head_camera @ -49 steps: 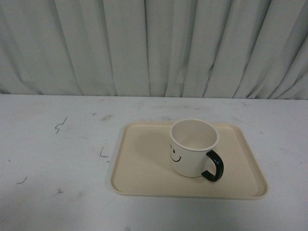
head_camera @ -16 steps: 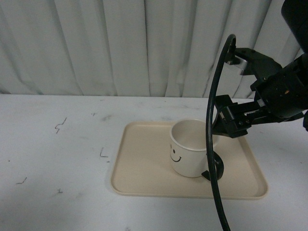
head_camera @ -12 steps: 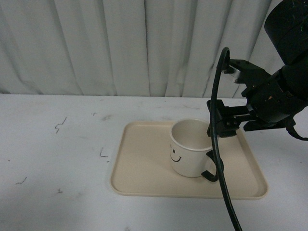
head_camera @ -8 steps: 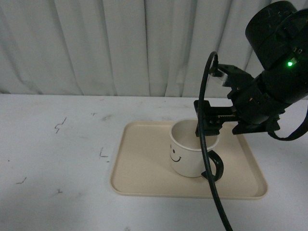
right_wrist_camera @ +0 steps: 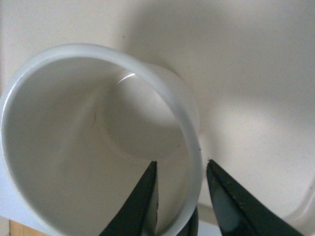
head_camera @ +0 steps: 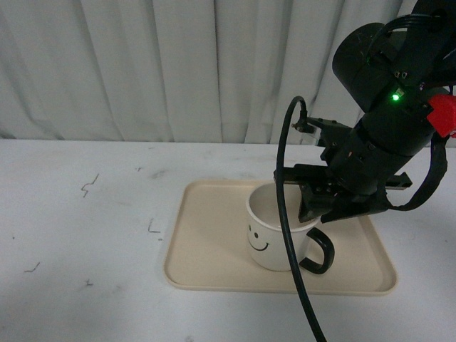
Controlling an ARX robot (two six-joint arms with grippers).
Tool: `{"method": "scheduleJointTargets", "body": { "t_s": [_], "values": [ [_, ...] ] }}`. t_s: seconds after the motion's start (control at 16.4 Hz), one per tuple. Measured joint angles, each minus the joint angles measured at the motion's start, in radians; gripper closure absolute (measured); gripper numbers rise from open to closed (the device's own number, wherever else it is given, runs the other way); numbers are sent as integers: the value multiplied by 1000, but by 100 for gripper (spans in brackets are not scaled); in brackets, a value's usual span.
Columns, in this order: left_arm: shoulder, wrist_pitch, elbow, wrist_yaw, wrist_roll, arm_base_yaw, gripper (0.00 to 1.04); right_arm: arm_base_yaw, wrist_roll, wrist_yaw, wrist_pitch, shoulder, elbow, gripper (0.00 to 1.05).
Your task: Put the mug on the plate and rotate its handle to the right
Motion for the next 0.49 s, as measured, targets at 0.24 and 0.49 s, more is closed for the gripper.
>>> {"method": "scheduleJointTargets", "body": {
  "t_s": [0.24,0.49],
  "values": [
    [0,0,0,0,0,0,7,-23,-135,-37,-96,9,63,102],
    [0,0,0,0,0,0,7,-63,-439,-70,-184,6,152,102]
  ]
}}
